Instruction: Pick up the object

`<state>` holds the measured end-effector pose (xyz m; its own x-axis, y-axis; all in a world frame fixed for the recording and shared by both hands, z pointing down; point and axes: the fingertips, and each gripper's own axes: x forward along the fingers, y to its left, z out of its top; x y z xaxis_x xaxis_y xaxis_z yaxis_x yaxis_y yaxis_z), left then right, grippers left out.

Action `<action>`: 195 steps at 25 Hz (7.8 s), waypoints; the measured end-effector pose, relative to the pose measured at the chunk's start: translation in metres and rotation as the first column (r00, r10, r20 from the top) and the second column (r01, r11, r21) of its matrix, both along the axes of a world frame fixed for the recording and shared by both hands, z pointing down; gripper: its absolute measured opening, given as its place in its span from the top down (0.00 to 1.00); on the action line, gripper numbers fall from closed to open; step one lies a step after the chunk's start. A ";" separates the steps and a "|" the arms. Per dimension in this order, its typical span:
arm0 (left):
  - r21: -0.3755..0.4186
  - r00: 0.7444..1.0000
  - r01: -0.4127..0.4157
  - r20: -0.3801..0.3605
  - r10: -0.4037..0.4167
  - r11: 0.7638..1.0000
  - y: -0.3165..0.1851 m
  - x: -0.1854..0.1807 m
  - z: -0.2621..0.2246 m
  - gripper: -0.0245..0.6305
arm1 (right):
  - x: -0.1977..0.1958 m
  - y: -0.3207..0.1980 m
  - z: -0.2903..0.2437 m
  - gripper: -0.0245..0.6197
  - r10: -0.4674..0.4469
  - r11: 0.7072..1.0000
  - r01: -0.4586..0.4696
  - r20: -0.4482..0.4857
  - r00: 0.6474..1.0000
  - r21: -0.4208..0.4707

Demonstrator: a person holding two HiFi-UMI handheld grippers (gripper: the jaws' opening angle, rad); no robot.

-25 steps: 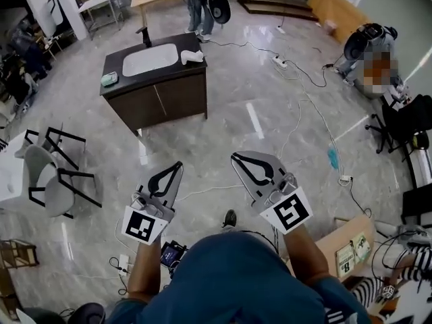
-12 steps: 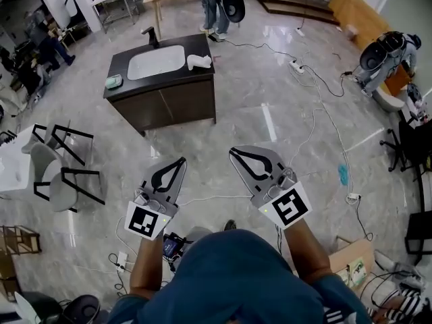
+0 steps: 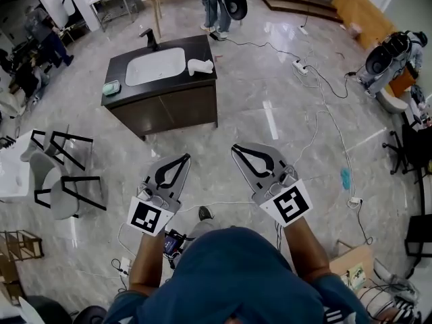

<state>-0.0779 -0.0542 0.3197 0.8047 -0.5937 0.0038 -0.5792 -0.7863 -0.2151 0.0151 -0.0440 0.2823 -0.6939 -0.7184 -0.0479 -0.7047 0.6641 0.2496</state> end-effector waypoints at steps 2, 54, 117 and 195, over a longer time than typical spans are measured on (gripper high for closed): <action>0.000 1.000 -0.017 -0.008 0.017 1.000 -0.020 -0.003 -0.002 0.96 | -0.005 -0.017 -0.002 0.94 0.013 1.000 -0.013 -0.003 1.000 -0.001; -0.051 1.000 -0.008 -0.021 0.007 0.999 -0.446 0.069 0.037 0.96 | 0.047 -0.438 0.031 0.94 -0.019 0.998 0.018 -0.023 1.000 -0.053; -0.919 0.681 0.027 -0.271 -0.680 0.393 -0.658 0.042 0.397 0.40 | 0.029 -0.723 0.178 0.94 -0.184 0.928 0.155 -0.054 0.981 -0.338; -0.684 0.799 0.148 -0.343 -0.494 0.714 -0.688 0.045 0.268 0.76 | 0.048 -0.700 0.175 0.94 -0.149 0.937 0.154 0.041 0.988 -0.313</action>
<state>-0.0334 -0.7422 0.5881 0.5569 -0.8199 0.1326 -0.7044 -0.3817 0.5984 0.0631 -0.7437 0.4578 -0.7969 -0.5849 0.1508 -0.5916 0.8062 0.0005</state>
